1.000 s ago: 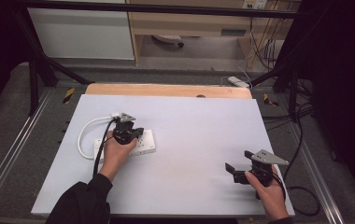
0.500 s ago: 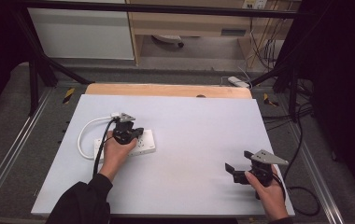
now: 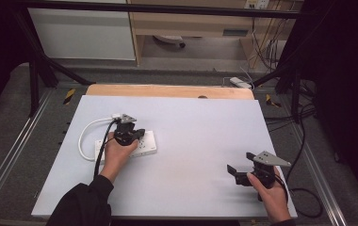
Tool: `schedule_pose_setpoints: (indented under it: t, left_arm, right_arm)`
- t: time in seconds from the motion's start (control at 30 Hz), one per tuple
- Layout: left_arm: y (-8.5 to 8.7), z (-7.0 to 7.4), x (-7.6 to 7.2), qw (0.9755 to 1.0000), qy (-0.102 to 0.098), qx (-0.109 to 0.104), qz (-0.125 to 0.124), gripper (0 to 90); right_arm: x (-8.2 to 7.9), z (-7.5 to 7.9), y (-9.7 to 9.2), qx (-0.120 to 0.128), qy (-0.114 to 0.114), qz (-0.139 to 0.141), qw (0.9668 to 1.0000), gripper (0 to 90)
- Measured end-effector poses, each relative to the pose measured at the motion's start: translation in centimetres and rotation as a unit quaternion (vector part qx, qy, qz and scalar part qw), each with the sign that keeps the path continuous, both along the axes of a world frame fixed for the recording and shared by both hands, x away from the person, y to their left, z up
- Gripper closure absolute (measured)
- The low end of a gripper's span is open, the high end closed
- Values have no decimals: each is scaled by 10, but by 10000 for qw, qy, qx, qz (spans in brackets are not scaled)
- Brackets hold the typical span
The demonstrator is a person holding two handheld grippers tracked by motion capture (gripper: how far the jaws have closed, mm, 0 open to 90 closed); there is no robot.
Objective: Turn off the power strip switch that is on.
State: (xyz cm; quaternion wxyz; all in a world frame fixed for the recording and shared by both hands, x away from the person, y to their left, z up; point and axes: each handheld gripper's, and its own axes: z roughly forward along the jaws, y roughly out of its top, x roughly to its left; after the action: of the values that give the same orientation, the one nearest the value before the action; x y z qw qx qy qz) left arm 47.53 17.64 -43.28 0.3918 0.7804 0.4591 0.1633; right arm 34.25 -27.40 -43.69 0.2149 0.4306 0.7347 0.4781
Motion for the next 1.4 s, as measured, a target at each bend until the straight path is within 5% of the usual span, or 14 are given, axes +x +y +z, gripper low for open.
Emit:
schedule_pose_setpoints:
  t: [0.93, 1.4]
  left_arm:
    - [-2, 1, -2, 9995, -274, -138, 75, 900]
    - [-8, 8, -5, 9971, -673, -354, -10, 900]
  right_arm:
    - [0, 0, -1, 16, 1, -19, 10000, 36]
    - [-1, 0, -3, 59, -8, -28, 10000, 36]
